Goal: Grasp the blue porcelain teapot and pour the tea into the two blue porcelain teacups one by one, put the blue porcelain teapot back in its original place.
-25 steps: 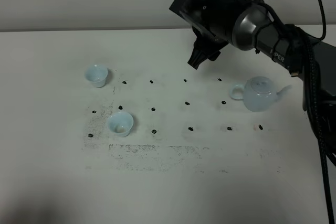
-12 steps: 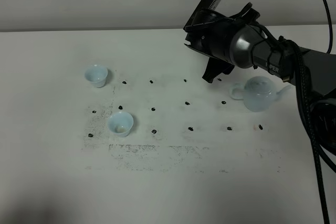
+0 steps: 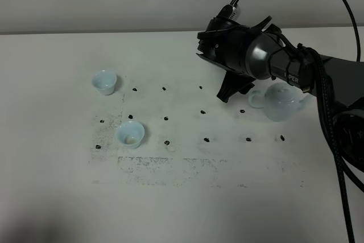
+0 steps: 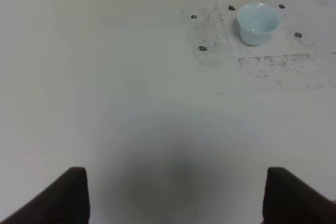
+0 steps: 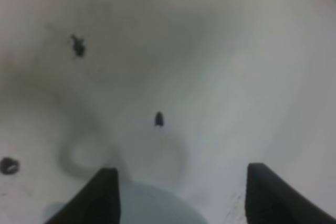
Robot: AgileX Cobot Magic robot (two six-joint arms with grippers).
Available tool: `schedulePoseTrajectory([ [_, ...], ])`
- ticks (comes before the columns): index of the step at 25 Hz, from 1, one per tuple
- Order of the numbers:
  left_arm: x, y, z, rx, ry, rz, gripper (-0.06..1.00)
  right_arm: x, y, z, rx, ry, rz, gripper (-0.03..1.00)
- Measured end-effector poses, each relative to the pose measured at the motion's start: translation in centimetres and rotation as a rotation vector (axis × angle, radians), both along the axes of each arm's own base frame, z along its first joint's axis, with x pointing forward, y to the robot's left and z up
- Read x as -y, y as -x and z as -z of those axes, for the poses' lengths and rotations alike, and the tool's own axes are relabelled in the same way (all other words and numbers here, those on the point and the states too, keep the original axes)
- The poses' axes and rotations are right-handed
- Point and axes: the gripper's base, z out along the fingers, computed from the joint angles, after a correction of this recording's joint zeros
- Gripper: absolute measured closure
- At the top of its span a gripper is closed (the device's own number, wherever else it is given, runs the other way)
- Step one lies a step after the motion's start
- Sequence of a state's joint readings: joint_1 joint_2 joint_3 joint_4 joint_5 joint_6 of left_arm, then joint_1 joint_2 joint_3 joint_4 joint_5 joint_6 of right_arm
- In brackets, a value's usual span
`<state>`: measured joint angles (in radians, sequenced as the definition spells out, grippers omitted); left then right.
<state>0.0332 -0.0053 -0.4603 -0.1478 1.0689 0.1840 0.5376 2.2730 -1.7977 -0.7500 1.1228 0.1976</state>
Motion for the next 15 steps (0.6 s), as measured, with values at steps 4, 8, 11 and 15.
schedulePoseTrajectory([
  [4,0.0,0.0,0.0,0.0,0.0,0.0,0.29,-0.3,0.6,0.1,-0.033,-0.004,0.025,0.47],
  [8,0.0,0.0,0.0,0.0,0.0,0.0,0.29,-0.6,1.1,0.1,-0.056,0.016,0.042,0.47],
  [11,0.0,0.0,0.0,0.0,0.0,0.0,0.29,-0.9,1.3,0.2,-0.062,0.023,0.039,0.47],
  [15,0.0,0.0,0.0,0.0,0.0,0.0,0.29,-1.7,1.9,-0.5,-0.056,0.007,0.024,0.47],
])
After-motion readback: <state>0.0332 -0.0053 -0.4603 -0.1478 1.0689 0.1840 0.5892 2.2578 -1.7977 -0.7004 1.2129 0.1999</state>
